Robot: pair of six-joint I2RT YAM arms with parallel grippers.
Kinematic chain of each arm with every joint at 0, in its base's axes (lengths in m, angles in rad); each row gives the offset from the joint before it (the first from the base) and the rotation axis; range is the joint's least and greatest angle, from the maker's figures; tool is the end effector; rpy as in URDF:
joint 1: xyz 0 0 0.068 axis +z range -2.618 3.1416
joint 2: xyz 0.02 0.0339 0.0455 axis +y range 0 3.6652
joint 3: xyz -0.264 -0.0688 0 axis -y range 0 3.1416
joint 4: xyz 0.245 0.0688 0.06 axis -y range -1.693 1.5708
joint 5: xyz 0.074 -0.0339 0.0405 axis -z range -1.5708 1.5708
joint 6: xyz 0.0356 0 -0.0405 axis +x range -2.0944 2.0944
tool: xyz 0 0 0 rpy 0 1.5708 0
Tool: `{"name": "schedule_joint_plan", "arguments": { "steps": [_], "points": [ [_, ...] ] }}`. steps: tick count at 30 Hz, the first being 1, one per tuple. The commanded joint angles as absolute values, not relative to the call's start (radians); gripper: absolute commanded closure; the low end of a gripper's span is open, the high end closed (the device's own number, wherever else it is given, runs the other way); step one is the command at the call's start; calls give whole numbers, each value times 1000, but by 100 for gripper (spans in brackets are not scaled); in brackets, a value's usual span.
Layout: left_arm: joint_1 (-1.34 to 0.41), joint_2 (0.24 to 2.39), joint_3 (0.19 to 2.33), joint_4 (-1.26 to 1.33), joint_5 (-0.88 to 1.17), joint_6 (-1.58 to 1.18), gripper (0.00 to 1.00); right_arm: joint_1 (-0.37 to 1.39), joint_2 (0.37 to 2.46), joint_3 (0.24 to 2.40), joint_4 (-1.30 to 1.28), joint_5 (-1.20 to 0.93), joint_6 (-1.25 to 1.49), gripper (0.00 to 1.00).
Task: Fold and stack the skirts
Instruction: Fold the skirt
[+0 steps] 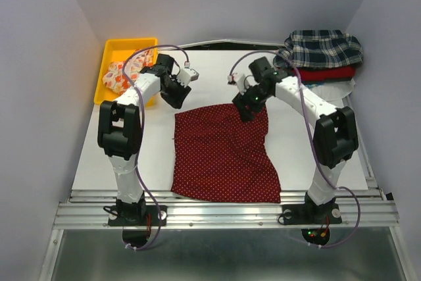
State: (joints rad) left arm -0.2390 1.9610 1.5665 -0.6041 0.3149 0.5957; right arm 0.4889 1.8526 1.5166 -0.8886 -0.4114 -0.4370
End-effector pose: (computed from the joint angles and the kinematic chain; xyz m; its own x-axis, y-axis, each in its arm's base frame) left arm 0.4133 -0.1120 0.2282 -0.4584 0.6608 -0.5943 0.7795 0.6201 0.0883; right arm 0.3294 0.1914 0.2426 -0.5195 -0.7158 -0.4666 -0.8500 0.4884 0.1972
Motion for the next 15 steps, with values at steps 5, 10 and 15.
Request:
{"name": "schedule_joint_plan", "arguments": {
  "steps": [5, 10, 15],
  "points": [
    [-235, 1954, 1609, -654, 331, 667, 48, 344, 1988, 1792, -885, -184, -715, 32],
    [-235, 1974, 1615, -650, 318, 667, 52, 301, 2048, 1813, -825, -189, -834, 32],
    [-233, 1976, 1600, -640, 308, 666, 53, 281, 2134, 1848, -824, -195, -893, 31]
  ]
}}
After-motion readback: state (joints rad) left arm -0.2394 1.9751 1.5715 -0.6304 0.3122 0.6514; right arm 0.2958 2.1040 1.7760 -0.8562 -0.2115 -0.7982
